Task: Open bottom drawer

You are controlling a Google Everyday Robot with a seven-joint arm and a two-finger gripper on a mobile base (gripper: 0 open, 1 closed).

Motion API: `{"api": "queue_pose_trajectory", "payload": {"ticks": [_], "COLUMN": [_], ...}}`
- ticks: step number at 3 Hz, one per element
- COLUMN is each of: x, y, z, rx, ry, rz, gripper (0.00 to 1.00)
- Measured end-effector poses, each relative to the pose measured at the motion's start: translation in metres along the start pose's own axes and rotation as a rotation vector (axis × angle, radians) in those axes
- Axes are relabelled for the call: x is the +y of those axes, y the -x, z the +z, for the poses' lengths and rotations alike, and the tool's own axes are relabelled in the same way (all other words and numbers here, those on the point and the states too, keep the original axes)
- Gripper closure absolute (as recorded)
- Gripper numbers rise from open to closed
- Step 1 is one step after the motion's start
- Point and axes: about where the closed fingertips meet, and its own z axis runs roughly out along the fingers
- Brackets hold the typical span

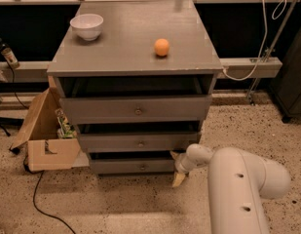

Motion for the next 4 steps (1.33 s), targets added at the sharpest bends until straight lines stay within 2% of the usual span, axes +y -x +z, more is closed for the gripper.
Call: {"api": "queue_pose_trajectory", "payload": {"ticks": [2, 3, 4], "x": [-0.016, -0.015, -0.016], "y": [-0.015, -0.018, -0.016], "z": [0.034, 0.052, 0.051], "rx": [0.071, 0.084, 0.097], "ry": [-0.008, 0.008, -0.001], "rz": [0.024, 0.032, 0.024], "gripper": [0.0, 0.17, 0.41]}}
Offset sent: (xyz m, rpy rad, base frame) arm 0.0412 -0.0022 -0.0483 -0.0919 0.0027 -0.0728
